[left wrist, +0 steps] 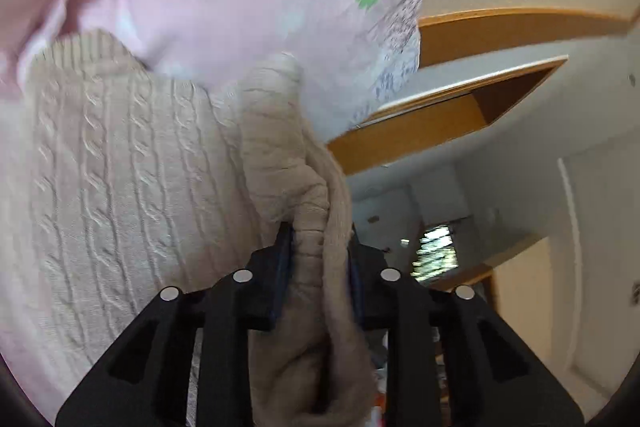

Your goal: Fold small clothes

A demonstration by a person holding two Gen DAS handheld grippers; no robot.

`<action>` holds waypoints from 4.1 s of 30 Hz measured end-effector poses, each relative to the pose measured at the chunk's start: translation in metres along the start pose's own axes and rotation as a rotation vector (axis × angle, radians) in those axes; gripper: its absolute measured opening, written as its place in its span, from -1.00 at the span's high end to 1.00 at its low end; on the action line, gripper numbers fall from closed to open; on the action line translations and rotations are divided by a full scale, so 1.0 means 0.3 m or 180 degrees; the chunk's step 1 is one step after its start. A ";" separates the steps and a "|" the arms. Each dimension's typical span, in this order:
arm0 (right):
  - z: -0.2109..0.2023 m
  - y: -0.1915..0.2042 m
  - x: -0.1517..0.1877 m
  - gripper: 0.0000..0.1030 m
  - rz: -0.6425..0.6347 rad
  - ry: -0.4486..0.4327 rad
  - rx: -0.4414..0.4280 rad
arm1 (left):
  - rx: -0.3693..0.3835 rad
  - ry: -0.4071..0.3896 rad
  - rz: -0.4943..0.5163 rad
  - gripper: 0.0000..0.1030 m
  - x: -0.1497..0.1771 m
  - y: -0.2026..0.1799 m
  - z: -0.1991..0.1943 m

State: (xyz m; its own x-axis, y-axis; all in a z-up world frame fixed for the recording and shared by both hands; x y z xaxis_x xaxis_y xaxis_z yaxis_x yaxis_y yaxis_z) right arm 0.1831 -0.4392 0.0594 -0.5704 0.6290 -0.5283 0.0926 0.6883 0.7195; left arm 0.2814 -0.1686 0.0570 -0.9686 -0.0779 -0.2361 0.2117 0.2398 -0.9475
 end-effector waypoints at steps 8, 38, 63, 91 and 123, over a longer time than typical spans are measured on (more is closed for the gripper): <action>0.089 -0.105 -0.052 -0.89 0.0418 0.0805 -0.0330 | -0.1317 -0.0633 0.0435 -0.57 0.007 0.059 -0.246; 0.237 0.434 0.301 -0.70 -0.1694 0.0463 0.1398 | -0.3725 -0.1001 0.1549 -0.49 0.234 0.135 -0.608; 0.169 0.369 0.714 -0.96 -0.1682 0.1086 0.1483 | -0.4423 -0.0651 0.1400 -0.97 0.498 0.250 -0.419; 0.170 0.374 0.719 -0.96 -0.1721 0.1096 0.1475 | -0.4421 -0.0651 0.1399 -0.97 0.498 0.249 -0.420; 0.168 0.374 0.719 -0.96 -0.1718 0.1092 0.1478 | -0.4421 -0.0652 0.1398 -0.97 0.498 0.250 -0.419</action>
State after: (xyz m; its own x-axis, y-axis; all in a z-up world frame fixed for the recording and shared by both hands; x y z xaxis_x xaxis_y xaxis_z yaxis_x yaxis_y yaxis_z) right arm 0.1117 -0.2080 0.0033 -0.8464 0.0703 -0.5278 0.0193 0.9947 0.1015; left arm 0.1363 -0.0407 -0.0223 -0.8011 0.1409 -0.5817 0.0705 0.9873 0.1421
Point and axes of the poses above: each gripper's, at about its wrist camera, not at the fingertips, and z roughly the way its jaws point, y to its left, x to its underside, the point moved 2 cm from there along z, roughly the way its jaws point, and after that the axes turned 8 degrees about -x, right-handed, at the moved point
